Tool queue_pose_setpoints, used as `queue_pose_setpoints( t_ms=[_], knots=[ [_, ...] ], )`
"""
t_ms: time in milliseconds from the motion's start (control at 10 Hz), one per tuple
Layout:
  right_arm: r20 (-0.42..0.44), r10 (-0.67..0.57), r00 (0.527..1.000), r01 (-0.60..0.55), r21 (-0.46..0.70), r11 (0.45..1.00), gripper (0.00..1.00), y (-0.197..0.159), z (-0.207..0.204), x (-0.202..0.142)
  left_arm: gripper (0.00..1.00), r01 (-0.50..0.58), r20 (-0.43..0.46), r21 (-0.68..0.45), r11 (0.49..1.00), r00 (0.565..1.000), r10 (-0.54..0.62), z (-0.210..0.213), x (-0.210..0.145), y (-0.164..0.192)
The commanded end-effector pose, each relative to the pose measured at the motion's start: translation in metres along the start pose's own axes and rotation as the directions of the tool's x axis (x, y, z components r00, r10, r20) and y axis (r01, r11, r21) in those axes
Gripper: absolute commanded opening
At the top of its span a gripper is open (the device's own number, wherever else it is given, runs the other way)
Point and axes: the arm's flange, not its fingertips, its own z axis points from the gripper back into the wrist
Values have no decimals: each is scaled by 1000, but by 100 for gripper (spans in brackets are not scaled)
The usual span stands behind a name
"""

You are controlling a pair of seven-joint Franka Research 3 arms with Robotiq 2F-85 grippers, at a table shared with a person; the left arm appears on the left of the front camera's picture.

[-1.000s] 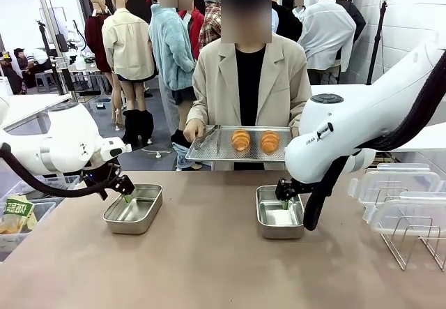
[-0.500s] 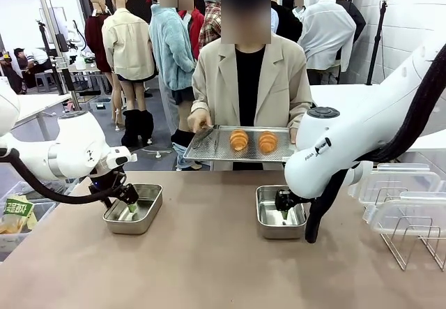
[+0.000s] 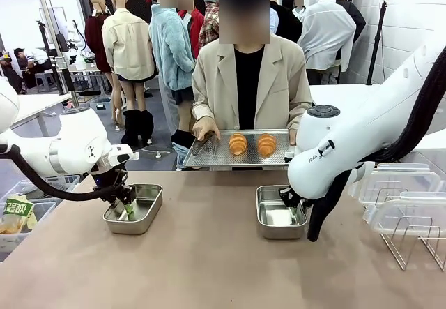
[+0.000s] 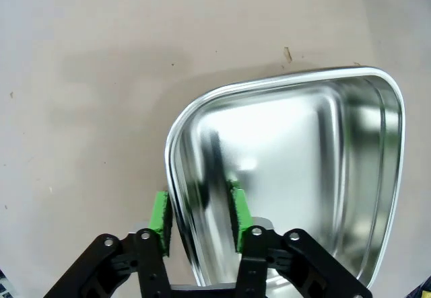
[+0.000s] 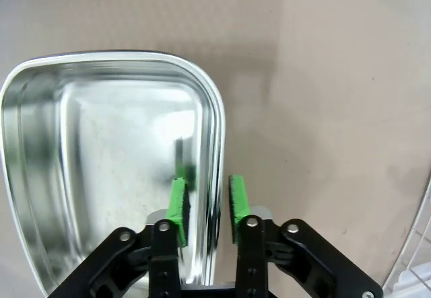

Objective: Place the bread in airtight containers.
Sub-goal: Lift both Airtight Container.

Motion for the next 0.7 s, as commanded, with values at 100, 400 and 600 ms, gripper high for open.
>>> queue_pose_setpoints(
  t_ms=[100, 400, 600],
  knots=[
    [23, -36, 999, 38, -51, 998, 0, 8, -4, 1, 0, -5, -6, -30, 1000, 1000, 5, 10, -2, -1],
    [-24, -91, 996, 89, -87, 992, 0, 5, -2, 5, 0, -14, -12, -49, 999, 1000, 14, 13, -5, -4],
    [-103, -164, 981, 146, -169, 975, 0, 6, 1, 12, 0, -44, -14, -97, 994, 999, 43, 16, -8, -5]
  ],
)
